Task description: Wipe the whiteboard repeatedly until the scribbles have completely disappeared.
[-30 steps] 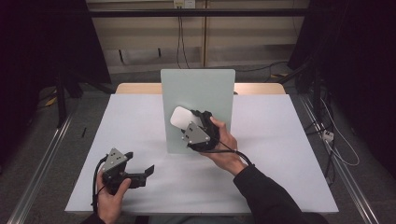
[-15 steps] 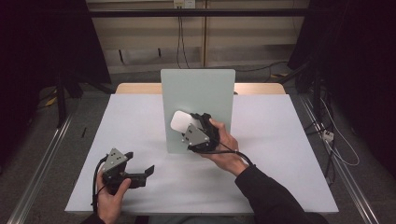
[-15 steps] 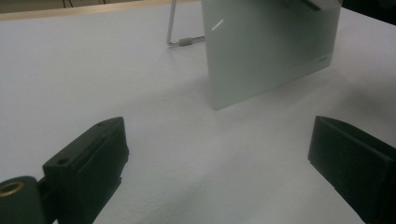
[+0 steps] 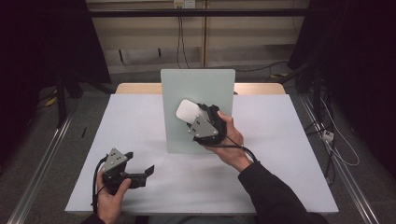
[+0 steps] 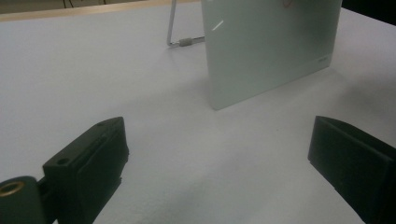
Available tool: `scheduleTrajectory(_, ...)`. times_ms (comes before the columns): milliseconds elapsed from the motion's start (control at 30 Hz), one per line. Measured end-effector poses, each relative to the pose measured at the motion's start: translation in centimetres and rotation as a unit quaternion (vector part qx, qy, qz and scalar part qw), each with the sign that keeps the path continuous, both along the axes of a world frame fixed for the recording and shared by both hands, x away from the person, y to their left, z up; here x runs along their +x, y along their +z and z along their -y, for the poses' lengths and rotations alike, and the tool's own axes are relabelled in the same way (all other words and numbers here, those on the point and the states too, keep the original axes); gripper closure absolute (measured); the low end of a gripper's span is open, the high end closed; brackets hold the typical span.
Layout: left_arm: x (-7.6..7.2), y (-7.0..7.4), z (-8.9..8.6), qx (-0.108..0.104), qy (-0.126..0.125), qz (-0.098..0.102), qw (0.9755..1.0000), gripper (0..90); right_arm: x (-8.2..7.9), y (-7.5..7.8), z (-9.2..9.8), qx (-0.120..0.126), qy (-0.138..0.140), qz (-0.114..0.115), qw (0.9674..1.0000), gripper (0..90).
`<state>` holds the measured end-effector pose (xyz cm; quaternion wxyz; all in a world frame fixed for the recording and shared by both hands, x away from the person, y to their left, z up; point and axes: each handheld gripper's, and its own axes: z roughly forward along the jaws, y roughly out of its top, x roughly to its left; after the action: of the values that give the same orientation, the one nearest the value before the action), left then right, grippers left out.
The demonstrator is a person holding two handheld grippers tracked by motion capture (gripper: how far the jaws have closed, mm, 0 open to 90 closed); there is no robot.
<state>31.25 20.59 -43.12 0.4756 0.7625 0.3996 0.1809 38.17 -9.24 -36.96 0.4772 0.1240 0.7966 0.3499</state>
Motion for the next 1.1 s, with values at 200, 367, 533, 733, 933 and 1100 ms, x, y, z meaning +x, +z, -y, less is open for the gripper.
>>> scheduleTrajectory(200, 0.0, 0.0, 0.1, -0.002, -0.002, -0.002, 1.0000, 4.7, -1.2, -2.9, -1.0, -0.013, 0.015, -0.022, 0.9996, 31.4)
scheduleTrajectory(367, 0.0, 0.0, 0.1, -0.002, -0.001, -0.002, 1.0000, 4.7, -1.8, -4.3, -1.6, -0.023, 0.025, -0.039, 0.9987, 31.4)
scheduleTrajectory(533, 0.0, 0.0, 0.1, -0.002, -0.001, -0.001, 1.0000, 4.7, -1.9, -4.6, -1.8, -0.030, 0.033, -0.054, 0.9975, 31.4)
scheduleTrajectory(733, 0.0, 0.0, 0.0, -0.003, 0.000, -0.002, 1.0000, 4.7, -1.5, -3.1, -0.6, -0.029, 0.015, -0.032, 0.9990, 31.4)
scheduleTrajectory(933, 0.0, 0.0, 0.1, -0.003, -0.002, -0.002, 1.0000, 4.7, -0.8, -0.8, 1.5, -0.003, -0.011, -0.014, 0.9998, 31.4)
scheduleTrajectory(1100, 0.0, -0.1, 0.1, -0.004, -0.001, -0.002, 1.0000, 4.7, -0.5, 0.3, 2.9, 0.016, -0.029, -0.002, 0.9995, 31.4)
